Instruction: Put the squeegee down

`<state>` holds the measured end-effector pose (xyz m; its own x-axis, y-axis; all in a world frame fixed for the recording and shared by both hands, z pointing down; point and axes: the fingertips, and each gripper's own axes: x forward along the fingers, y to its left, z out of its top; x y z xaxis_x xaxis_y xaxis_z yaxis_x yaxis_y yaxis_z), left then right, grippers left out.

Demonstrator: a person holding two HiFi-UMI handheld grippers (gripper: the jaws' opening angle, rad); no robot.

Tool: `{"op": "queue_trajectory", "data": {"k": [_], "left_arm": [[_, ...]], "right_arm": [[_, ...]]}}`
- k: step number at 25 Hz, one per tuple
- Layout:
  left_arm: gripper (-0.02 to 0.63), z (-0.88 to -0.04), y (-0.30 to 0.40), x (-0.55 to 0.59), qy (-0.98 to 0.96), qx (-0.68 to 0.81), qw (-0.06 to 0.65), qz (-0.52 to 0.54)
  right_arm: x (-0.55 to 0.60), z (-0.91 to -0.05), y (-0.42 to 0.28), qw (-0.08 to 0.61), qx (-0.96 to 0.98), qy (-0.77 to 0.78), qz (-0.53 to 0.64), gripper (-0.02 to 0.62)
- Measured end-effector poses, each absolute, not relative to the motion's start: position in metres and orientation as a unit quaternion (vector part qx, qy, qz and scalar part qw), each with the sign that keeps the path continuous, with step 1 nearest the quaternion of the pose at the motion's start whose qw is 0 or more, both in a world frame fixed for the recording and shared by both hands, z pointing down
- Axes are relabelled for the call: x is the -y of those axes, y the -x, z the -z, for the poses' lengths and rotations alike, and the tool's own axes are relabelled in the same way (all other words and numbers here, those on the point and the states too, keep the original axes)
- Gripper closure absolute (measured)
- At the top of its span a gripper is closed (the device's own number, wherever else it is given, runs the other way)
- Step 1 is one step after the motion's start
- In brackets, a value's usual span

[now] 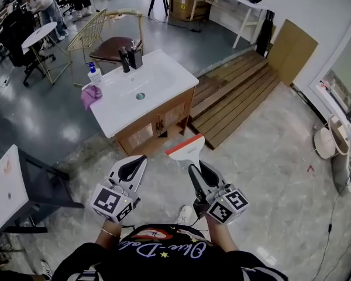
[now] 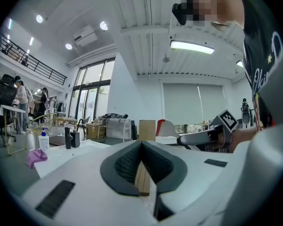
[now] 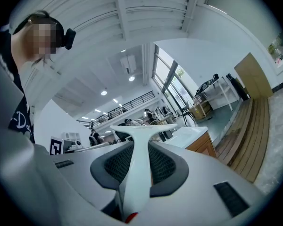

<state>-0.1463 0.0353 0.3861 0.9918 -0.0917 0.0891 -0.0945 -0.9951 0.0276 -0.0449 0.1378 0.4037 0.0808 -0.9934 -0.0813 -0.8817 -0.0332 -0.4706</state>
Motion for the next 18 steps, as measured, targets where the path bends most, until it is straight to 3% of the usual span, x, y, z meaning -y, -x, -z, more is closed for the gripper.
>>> {"op": "queue_trajectory", "data": {"k": [18], "left_arm": [[0.6, -0.38, 0.106, -0.055, -0.997, 0.054, 0.005, -0.049]], "right_arm": [[-0.151, -0.393, 0.008, 0.218, -0.682, 0.686, 0.126, 0.488]]}}
